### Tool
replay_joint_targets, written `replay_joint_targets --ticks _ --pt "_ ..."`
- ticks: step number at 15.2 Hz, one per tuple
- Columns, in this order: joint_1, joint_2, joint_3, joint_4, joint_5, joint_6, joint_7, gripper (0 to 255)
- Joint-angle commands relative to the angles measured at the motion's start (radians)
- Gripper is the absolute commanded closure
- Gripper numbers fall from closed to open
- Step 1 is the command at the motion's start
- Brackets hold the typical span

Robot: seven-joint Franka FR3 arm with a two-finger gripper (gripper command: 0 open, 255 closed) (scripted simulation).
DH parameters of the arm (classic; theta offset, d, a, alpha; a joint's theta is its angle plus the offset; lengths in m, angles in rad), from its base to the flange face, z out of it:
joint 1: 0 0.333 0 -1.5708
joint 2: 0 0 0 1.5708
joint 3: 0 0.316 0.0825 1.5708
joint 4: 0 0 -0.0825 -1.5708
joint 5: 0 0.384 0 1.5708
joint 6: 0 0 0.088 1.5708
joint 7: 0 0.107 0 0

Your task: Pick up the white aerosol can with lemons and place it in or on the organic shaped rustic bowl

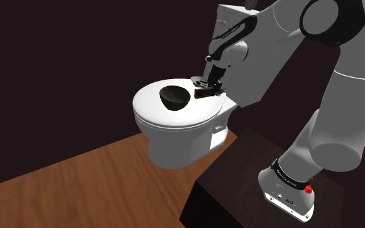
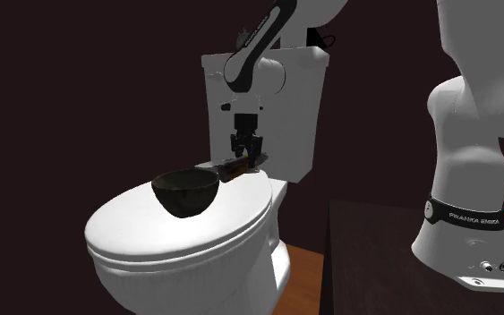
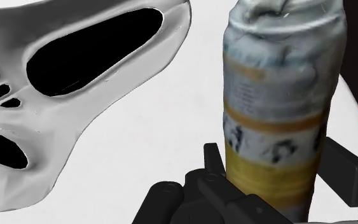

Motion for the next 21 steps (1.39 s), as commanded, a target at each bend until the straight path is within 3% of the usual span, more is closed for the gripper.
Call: replay_joint_targets --ticks 1,21 --pt "0.006 -0.022 -0.008 0.003 -0.019 -0.021 0.014 255" --pt "0.035 -0.185 -0.044 0.096 -0.155 -0.24 0.122 255"
